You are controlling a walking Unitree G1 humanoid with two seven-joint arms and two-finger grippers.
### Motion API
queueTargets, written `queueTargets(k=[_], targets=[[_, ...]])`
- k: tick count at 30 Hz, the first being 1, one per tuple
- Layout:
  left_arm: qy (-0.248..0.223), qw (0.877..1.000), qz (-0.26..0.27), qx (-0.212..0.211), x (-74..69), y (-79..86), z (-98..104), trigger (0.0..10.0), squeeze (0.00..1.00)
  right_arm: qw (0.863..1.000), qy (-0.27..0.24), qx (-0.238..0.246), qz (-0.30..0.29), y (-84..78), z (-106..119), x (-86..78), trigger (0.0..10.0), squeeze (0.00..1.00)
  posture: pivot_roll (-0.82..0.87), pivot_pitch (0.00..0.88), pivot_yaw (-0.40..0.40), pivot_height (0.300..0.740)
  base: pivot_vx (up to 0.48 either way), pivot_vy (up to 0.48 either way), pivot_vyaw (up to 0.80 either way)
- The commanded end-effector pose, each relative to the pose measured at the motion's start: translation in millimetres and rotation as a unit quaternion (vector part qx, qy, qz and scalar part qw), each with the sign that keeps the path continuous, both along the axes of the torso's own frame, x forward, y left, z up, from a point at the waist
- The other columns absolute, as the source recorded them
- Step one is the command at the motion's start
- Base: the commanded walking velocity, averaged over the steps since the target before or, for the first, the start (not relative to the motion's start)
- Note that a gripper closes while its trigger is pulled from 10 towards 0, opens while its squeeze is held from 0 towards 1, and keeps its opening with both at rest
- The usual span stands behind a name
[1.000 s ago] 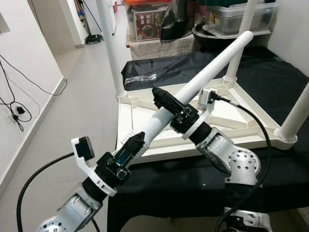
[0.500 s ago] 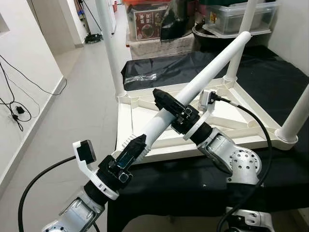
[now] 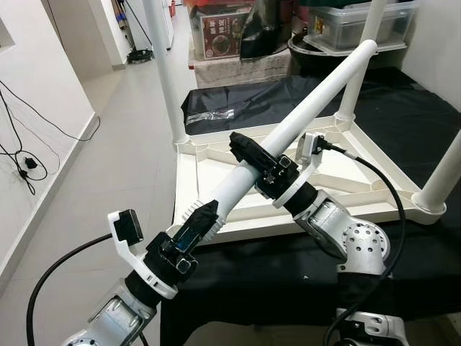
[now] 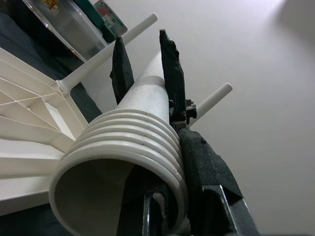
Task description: Building children table
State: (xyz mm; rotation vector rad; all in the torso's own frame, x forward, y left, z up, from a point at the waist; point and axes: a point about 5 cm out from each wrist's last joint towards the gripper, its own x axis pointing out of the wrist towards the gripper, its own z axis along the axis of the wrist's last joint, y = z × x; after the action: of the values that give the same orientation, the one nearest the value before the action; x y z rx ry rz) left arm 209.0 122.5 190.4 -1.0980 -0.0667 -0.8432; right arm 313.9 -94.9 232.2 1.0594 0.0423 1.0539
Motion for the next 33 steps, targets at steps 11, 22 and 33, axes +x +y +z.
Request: queueTargets(k=[11,22,33], targets=[[0.036,0.999,-0.014,0.002,1.0,-3.9,-8,10.0,1.0,1.0,-0.006,-0.016,-0.005,1.9,4,1.2,0.0,0.0,-0.13,0.046,0.053,0.74,0.0,0.0,0.0],[0.023,0.999,-0.026,-0.004,-3.2,0.4,-6,10.0,1.0,0.999,-0.019,-0.006,-0.036,-10.6,13,11.9,0.0,0.0,-0.13,0.035,0.06,0.74,0.0,0.0,0.0],[0.032,0.999,-0.021,0.0,-3.6,0.6,-9,10.0,0.0,0.995,-0.013,-0.006,-0.099,-30.9,18,30.8,0.0,0.0,-0.12,0.031,0.055,0.74,0.0,0.0,0.0]])
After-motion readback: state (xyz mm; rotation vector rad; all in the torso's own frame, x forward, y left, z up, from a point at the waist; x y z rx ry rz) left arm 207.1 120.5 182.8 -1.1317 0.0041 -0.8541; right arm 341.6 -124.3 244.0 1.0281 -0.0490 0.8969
